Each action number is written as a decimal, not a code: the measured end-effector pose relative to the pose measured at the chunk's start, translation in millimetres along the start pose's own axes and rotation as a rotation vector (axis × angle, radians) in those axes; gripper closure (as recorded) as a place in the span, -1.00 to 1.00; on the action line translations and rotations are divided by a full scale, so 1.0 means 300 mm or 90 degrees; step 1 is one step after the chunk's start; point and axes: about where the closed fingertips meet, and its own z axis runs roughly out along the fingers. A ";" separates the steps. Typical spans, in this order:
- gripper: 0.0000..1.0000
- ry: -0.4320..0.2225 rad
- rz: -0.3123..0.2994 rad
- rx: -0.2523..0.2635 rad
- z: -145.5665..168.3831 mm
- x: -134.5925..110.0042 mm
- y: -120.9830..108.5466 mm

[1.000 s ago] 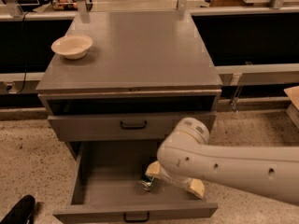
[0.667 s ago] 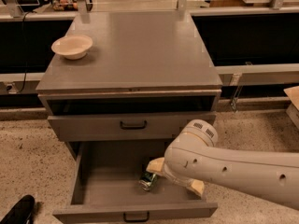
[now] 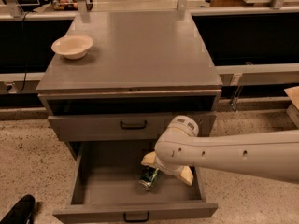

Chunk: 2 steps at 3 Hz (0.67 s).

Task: Pick green can from middle drawer and place on counter

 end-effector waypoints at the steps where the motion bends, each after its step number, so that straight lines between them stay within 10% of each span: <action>1: -1.00 -0.014 -0.008 0.031 0.153 0.044 -0.039; 2: -1.00 -0.020 -0.011 0.033 0.159 0.036 -0.039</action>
Offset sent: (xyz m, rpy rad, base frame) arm 0.0231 0.0052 -0.0324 0.0368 -0.0073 0.0186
